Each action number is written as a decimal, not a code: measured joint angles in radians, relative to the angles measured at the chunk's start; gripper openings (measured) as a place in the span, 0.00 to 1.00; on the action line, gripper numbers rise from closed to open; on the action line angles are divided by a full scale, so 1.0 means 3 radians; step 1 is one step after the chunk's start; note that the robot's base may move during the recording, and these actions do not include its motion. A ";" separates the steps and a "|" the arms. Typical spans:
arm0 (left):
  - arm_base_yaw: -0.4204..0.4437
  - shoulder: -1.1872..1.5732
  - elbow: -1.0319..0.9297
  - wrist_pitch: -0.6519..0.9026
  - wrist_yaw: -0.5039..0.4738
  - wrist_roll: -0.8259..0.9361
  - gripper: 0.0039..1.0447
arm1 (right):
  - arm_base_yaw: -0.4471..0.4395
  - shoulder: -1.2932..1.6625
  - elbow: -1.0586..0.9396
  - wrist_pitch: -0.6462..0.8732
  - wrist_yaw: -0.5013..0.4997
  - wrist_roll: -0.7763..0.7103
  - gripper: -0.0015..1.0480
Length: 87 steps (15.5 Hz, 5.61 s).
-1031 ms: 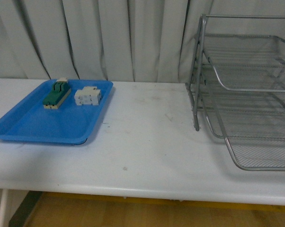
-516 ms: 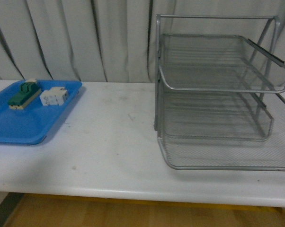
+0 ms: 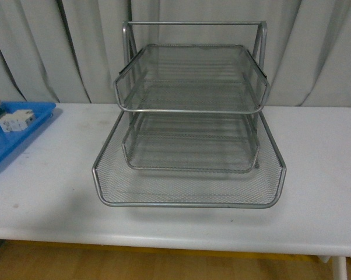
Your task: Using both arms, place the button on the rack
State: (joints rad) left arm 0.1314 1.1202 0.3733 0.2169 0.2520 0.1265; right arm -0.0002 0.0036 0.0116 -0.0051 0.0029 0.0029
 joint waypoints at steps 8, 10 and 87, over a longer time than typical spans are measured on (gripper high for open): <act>-0.1400 0.1629 0.1466 0.0122 -0.0305 -0.0510 0.34 | 0.0000 0.0000 0.0000 0.0003 -0.0003 0.0000 0.94; -0.1634 0.1878 0.1691 0.0019 -0.0289 -0.0511 0.34 | 0.0000 0.0000 0.0000 0.0004 -0.0003 0.0000 0.94; -0.0443 -0.3705 -0.1213 -0.0735 -0.0841 -0.0420 0.93 | 0.0291 0.3895 0.1181 0.3142 -0.0759 0.0169 0.94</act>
State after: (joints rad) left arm -0.0013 0.0086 0.0093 -0.0036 -0.0002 0.0006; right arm 0.0872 1.1721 0.3660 0.9375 -0.2249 0.0536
